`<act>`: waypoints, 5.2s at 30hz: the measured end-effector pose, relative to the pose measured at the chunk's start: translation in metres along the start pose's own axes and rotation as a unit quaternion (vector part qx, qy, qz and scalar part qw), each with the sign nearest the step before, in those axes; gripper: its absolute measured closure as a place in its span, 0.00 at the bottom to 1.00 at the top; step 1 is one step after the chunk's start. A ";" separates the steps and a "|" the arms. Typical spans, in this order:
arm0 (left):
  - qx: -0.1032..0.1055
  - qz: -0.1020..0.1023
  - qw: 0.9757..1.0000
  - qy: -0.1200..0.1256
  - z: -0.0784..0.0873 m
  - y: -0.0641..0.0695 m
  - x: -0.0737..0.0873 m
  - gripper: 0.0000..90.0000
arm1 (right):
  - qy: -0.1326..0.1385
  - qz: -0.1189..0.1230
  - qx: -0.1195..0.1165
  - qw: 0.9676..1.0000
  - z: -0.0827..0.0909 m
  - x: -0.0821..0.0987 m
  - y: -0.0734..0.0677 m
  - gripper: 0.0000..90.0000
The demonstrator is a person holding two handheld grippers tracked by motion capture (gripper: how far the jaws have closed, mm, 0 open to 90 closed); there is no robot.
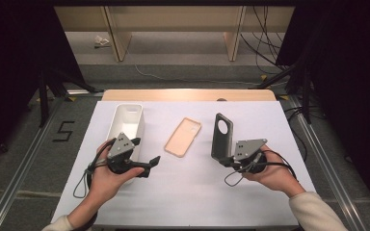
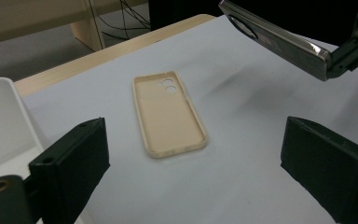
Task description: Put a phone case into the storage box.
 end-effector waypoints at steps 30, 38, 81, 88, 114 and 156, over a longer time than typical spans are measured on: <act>0.050 0.027 0.998 -0.037 -0.063 -0.002 -0.061 0.15 | 0.036 0.026 -0.020 0.999 -0.006 -0.035 -0.031 0.99; 0.055 0.036 0.997 -0.052 -0.077 -0.004 -0.068 0.16 | 0.040 0.032 -0.024 0.998 -0.009 -0.042 -0.037 0.99; 0.082 0.197 0.975 -0.068 -0.124 0.004 -0.085 0.83 | 0.033 0.065 -0.037 0.997 -0.021 -0.049 -0.052 0.99; 0.102 0.202 0.973 -0.049 -0.122 0.016 -0.092 0.90 | 0.022 0.063 -0.036 0.997 -0.027 -0.045 -0.051 0.99; 0.056 0.089 0.994 0.017 -0.079 -0.014 -0.101 0.90 | 0.052 -0.137 0.099 0.984 -0.007 -0.032 -0.003 0.20; 0.017 0.085 0.993 0.079 -0.001 -0.071 -0.113 0.90 | 0.063 -0.233 0.155 0.958 0.025 0.010 0.019 0.18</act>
Point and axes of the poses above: each handheld gripper's, and its own axes: z roughly backward along the jaws, x roughly out of its underside, y roughly to its right, the point moved 7 cm from there along -z, roughly forward along the jaws, and after that the axes turned 12 degrees about x, right-handed, at the moved point
